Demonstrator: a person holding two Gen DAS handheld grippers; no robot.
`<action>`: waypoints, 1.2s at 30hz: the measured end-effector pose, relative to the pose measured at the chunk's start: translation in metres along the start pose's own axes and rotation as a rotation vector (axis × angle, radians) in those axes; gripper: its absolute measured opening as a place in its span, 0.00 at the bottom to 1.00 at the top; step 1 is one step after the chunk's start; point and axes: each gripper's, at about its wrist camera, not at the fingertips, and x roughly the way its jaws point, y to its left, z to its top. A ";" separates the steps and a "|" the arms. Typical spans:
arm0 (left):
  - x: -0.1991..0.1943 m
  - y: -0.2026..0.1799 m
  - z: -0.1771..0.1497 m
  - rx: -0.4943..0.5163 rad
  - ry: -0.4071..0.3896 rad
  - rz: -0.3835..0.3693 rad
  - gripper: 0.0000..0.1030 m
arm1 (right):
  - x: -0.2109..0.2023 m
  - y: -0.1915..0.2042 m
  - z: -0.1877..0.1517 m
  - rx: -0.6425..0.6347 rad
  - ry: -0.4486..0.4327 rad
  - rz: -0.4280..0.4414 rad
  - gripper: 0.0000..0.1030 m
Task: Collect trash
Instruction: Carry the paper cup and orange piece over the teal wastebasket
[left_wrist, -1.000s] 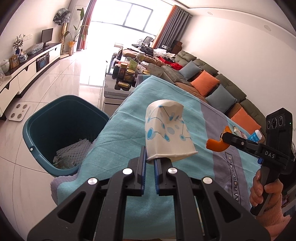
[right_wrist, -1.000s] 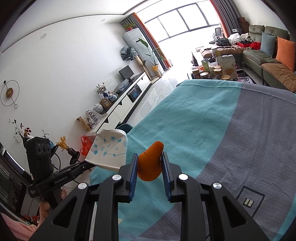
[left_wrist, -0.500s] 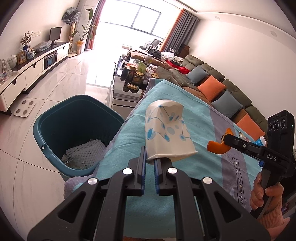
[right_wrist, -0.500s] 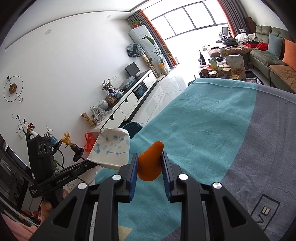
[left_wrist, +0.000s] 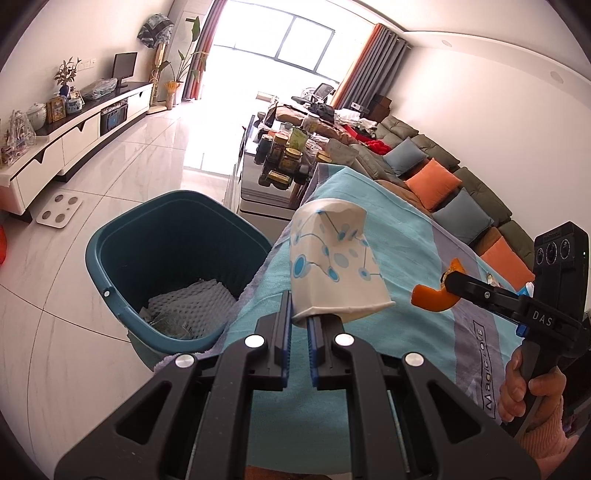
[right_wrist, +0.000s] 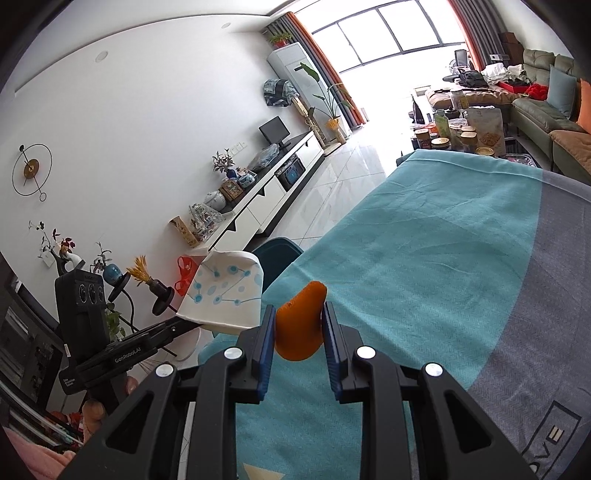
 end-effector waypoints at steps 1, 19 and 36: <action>0.000 0.001 0.000 -0.003 -0.001 0.003 0.08 | 0.002 0.000 0.001 -0.004 0.003 0.002 0.23; 0.000 0.026 0.001 -0.076 -0.007 0.064 0.08 | 0.032 0.021 0.010 -0.042 0.053 0.043 0.23; 0.000 0.046 0.003 -0.114 -0.018 0.128 0.08 | 0.052 0.029 0.019 -0.067 0.089 0.050 0.23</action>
